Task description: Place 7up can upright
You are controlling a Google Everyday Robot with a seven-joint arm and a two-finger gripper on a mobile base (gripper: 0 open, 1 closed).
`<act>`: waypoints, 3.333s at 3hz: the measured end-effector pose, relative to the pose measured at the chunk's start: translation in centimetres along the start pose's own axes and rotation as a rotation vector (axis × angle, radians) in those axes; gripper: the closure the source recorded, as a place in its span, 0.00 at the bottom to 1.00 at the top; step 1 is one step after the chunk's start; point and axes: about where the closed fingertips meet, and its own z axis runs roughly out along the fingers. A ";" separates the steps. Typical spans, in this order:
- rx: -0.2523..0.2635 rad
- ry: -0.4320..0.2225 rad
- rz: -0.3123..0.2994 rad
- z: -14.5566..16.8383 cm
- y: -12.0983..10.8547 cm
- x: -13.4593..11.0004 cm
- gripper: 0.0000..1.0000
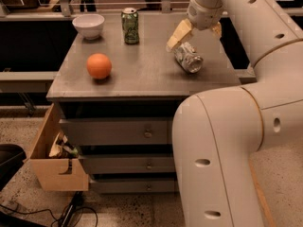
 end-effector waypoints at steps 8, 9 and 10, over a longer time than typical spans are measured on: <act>-0.013 0.089 0.018 6.5 0.0 -0.8 0.67; -0.012 0.089 0.019 6.5 0.0 -0.7 0.68; -0.012 0.088 0.019 6.3 0.0 -0.7 0.69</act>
Offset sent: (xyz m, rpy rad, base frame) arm 0.0252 -0.0146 -0.0403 0.0214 0.2572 0.0256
